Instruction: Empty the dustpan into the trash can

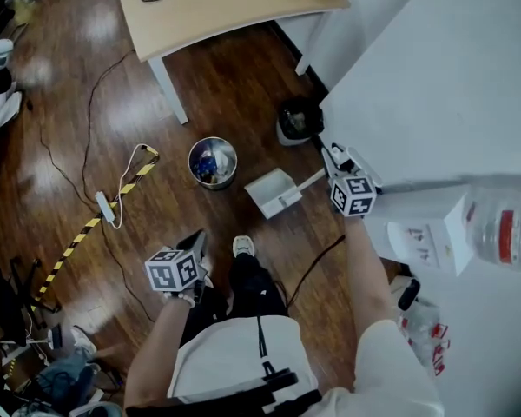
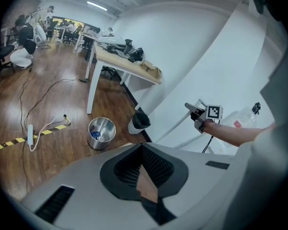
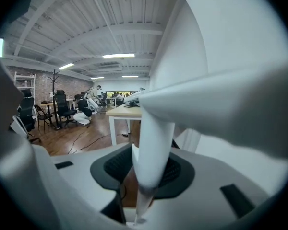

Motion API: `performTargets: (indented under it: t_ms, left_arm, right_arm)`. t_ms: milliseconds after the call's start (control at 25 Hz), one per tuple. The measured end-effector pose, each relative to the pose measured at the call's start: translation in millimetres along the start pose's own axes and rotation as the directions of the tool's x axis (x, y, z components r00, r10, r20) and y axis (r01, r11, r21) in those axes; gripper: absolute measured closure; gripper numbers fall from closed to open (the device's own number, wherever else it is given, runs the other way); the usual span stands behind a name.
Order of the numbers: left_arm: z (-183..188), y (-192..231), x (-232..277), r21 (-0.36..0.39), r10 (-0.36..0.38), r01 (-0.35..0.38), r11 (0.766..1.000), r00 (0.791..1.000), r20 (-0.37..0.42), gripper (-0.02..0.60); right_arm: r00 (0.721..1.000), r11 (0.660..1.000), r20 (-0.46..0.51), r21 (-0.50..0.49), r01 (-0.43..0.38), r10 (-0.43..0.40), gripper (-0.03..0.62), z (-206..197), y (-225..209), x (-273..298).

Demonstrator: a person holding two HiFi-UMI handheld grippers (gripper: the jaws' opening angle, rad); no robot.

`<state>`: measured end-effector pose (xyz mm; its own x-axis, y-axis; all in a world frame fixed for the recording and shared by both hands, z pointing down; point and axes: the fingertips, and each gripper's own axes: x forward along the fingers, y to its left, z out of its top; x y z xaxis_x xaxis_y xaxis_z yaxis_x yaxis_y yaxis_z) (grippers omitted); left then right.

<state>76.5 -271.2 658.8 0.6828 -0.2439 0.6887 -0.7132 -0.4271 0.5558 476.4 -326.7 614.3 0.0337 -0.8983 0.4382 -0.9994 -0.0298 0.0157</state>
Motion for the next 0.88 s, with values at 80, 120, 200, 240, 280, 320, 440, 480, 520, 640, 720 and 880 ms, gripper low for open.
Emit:
performTargets:
  t_ms: [80,120,200,240,280,320,440,480,520,640,720,880]
  left_arm:
    - [1,1,3,0.0,0.008,-0.008,1.0,1.0,-0.005,0.592]
    - [2,2,4,0.002,0.012,-0.012,1.0,1.0,-0.006,0.592]
    - [4,2,5,0.008,0.017,-0.017,1.0,1.0,-0.01,0.592]
    - [5,3,6,0.01,0.019,-0.019,1.0,1.0,-0.01,0.592]
    - [6,3,6,0.01,0.019,-0.019,1.0,1.0,-0.011,0.592]
    - [6,3,6,0.01,0.02,-0.02,1.0,1.0,-0.012,0.592]
    - [5,3,5,0.011,0.019,-0.018,1.0,1.0,-0.015,0.592]
    - [4,3,4,0.011,0.016,-0.016,1.0,1.0,-0.017,0.592]
    - [3,4,3,0.01,0.015,-0.015,1.0,1.0,-0.019,0.592]
    - [2,6,1,0.007,0.014,-0.014,1.0,1.0,-0.024,0.592]
    - [0,6,1,0.006,0.011,-0.011,1.0,1.0,-0.024,0.592]
    - [-4,1,0,0.009,-0.001,0.001,1.0,1.0,-0.029,0.592]
  right_arm:
    - [0.999,0.999,-0.009,0.009,0.037,-0.037,0.453,-14,0,6]
    - [0.998,0.998,-0.012,0.012,0.06,-0.06,0.451,-19,0,7]
    - [0.995,0.995,-0.02,0.02,0.102,-0.101,0.451,-30,1,9]
    - [0.993,0.993,-0.026,0.026,0.114,-0.114,0.45,-36,3,9]
    - [0.992,0.992,-0.03,0.035,0.122,-0.121,0.448,-42,5,9]
    - [0.992,0.991,-0.033,0.045,0.126,-0.124,0.445,-48,8,9]
    - [0.99,0.988,-0.05,0.067,0.136,-0.133,0.437,-67,16,-1]
    - [0.989,0.988,-0.053,0.071,0.14,-0.136,0.436,-72,18,-6]
    - [0.989,0.986,-0.053,0.077,0.145,-0.141,0.434,-76,20,-11]
    - [0.982,0.976,-0.059,0.12,0.183,-0.177,0.422,-85,16,-25]
    - [0.975,0.965,-0.073,0.147,0.217,-0.208,0.395,-96,10,-35]
    - [0.96,0.946,-0.118,0.173,0.273,-0.255,0.358,-120,2,-60]
